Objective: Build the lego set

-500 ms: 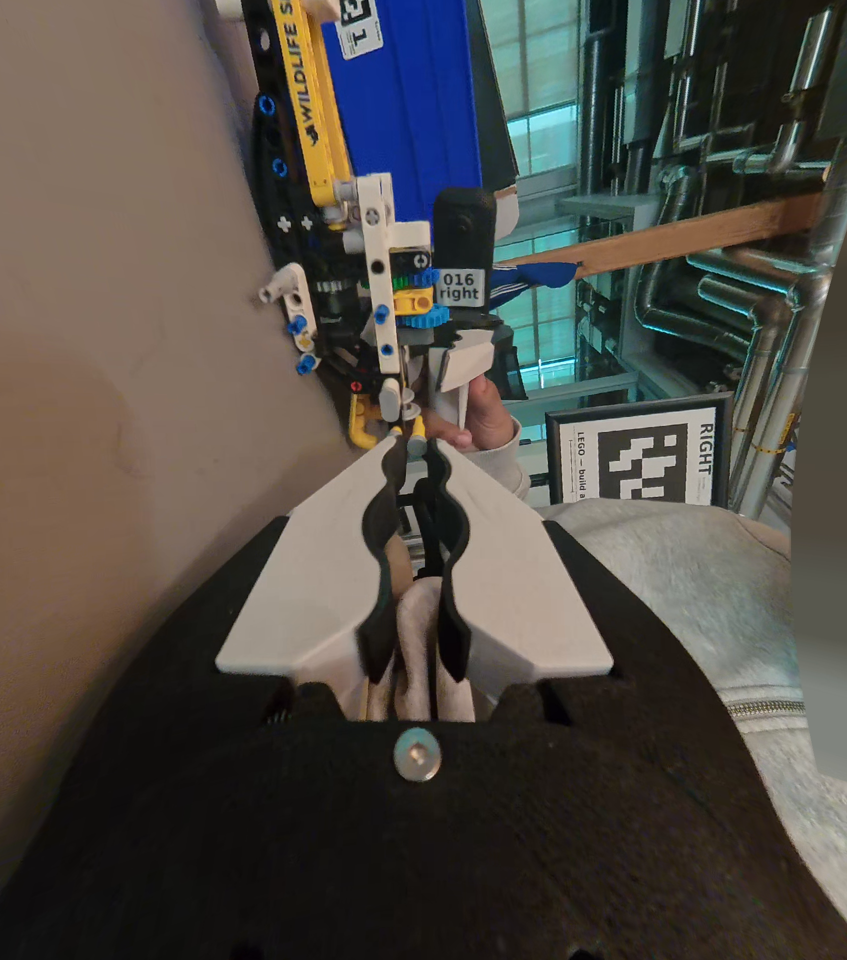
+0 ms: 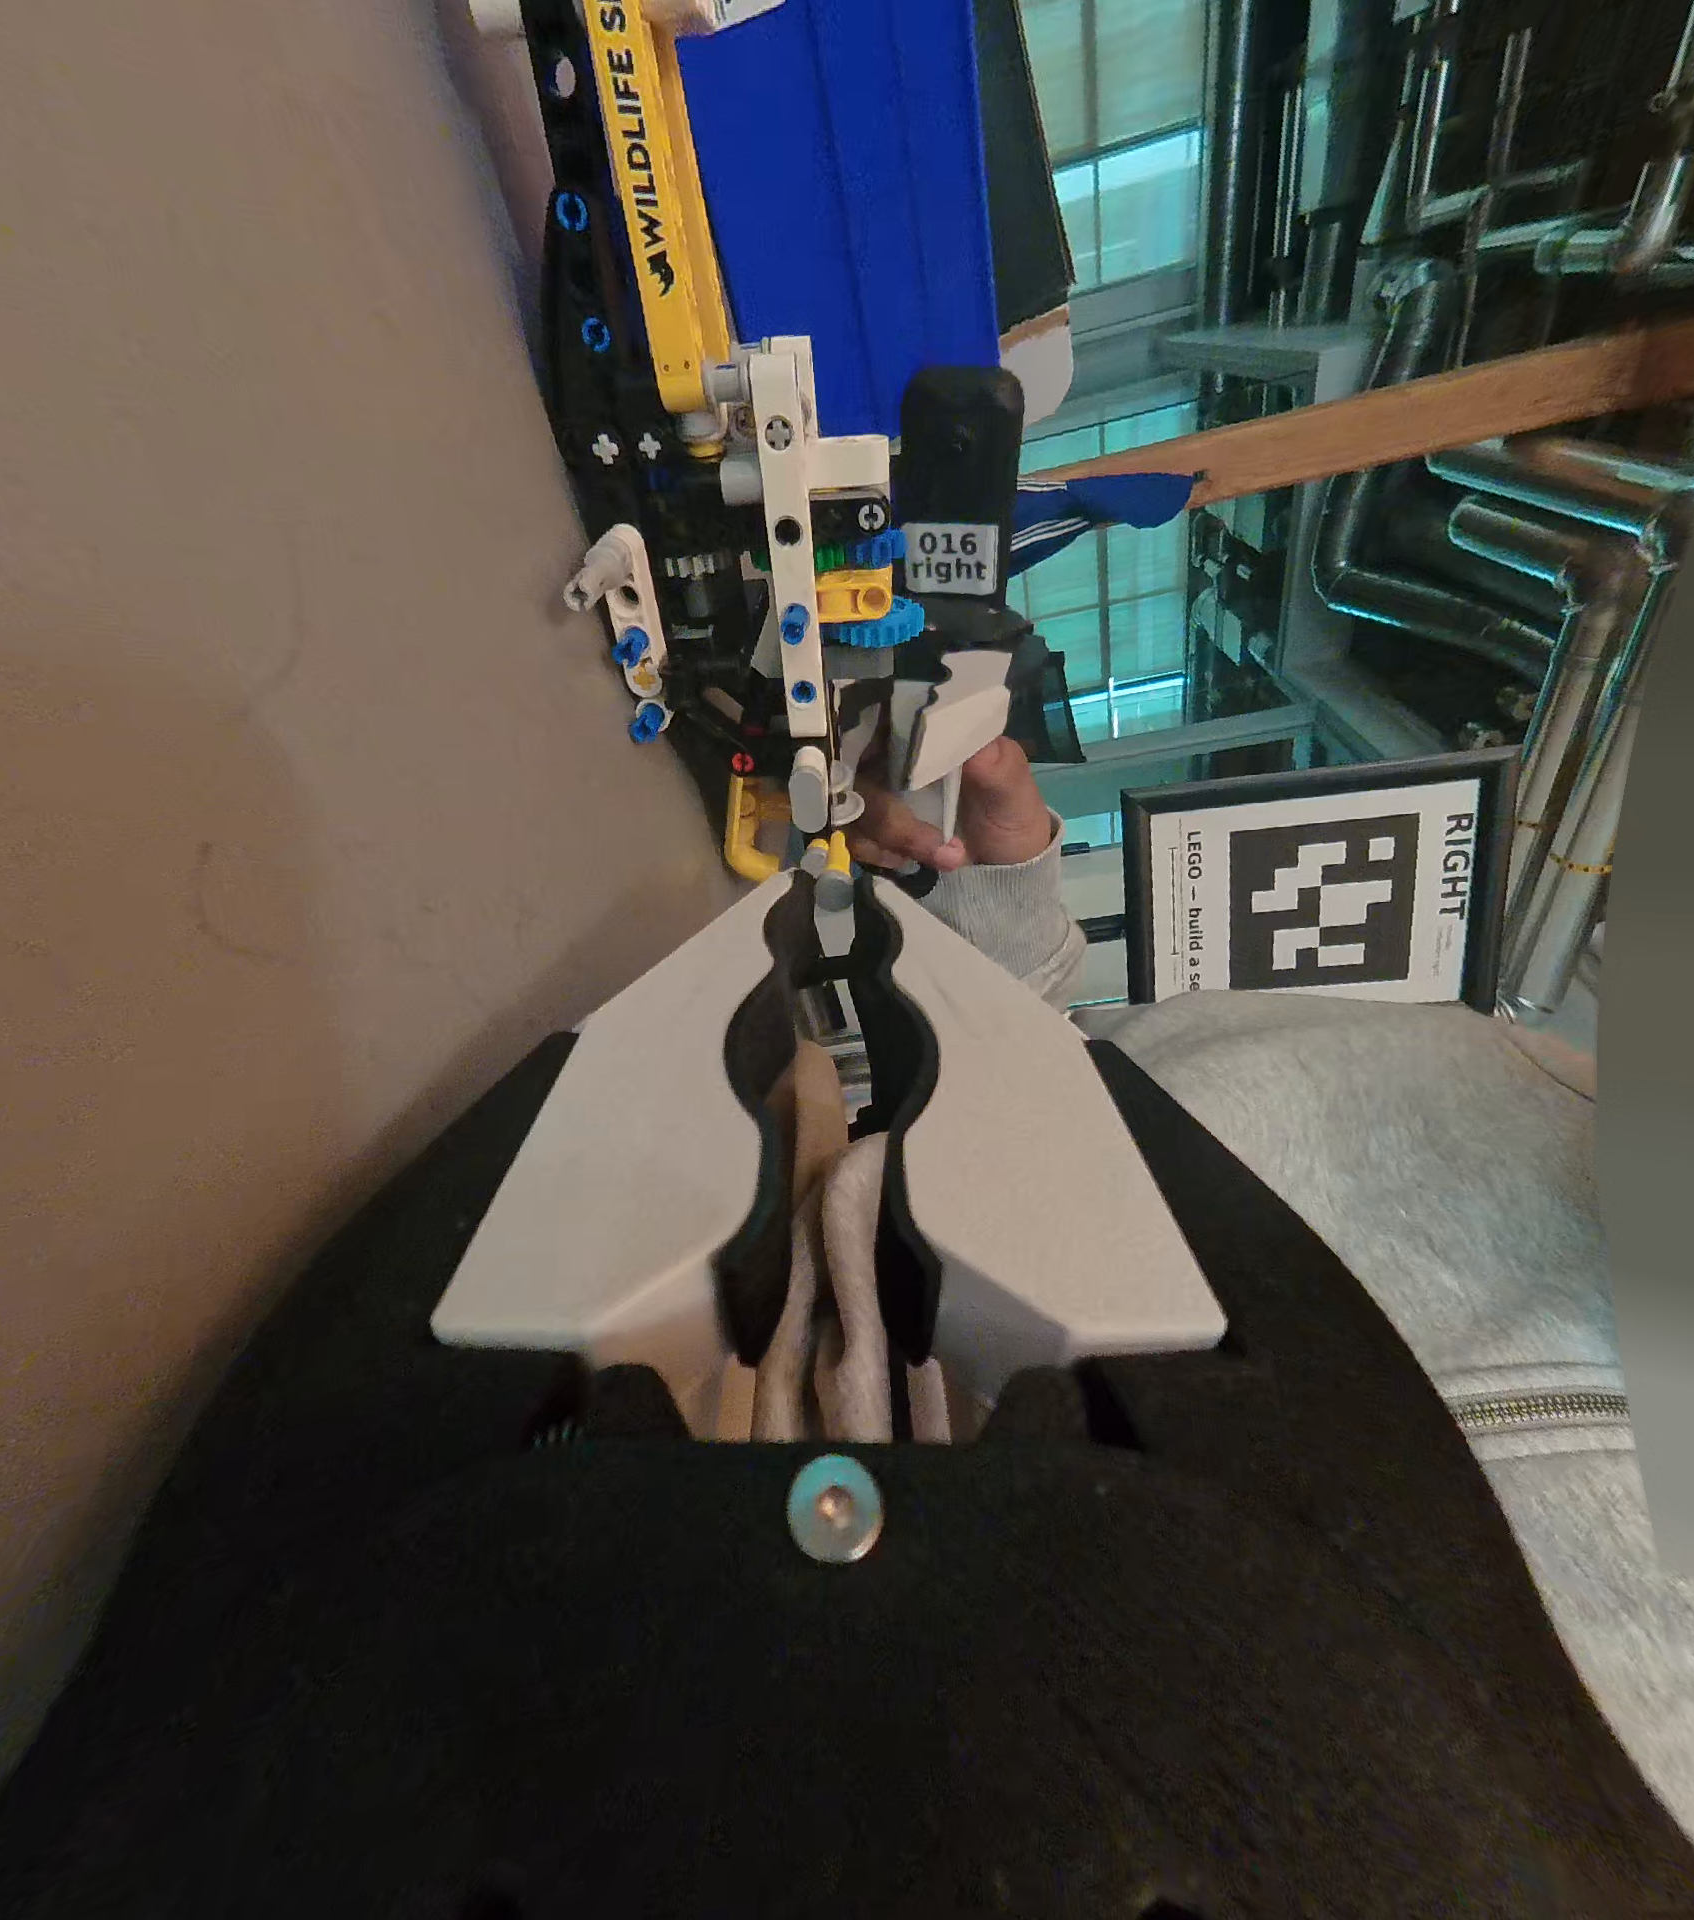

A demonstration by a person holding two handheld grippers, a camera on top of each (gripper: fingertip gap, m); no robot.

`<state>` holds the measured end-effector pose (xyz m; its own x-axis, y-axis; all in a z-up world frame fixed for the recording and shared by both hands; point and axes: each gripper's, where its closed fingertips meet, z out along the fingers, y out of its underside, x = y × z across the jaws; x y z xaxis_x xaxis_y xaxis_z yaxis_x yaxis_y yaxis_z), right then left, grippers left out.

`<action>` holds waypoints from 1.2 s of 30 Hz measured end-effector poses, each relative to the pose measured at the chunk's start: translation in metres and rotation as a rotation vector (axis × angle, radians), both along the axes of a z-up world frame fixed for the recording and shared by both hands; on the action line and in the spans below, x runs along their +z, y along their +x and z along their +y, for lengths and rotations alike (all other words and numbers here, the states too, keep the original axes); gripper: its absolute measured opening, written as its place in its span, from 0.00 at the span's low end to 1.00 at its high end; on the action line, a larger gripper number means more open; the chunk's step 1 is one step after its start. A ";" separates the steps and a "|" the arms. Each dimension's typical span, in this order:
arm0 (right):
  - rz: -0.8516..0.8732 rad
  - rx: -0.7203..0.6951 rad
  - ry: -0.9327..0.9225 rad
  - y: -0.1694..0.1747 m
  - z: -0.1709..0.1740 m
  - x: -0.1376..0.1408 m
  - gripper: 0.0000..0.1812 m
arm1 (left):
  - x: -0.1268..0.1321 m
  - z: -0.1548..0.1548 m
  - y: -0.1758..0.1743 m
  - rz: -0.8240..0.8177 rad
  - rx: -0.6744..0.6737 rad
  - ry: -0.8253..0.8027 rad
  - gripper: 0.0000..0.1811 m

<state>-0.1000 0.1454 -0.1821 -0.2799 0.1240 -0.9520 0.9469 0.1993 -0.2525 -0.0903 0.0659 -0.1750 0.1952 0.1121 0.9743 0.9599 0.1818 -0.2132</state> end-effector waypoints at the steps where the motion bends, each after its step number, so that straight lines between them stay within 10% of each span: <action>1: 0.012 -0.011 -0.019 0.000 0.004 0.004 0.13 | 0.000 0.000 0.000 -0.001 0.000 0.003 0.03; 36: 0.162 -0.077 0.012 -0.011 -0.006 -0.006 0.04 | 0.000 0.002 0.004 -0.006 -0.030 0.011 0.03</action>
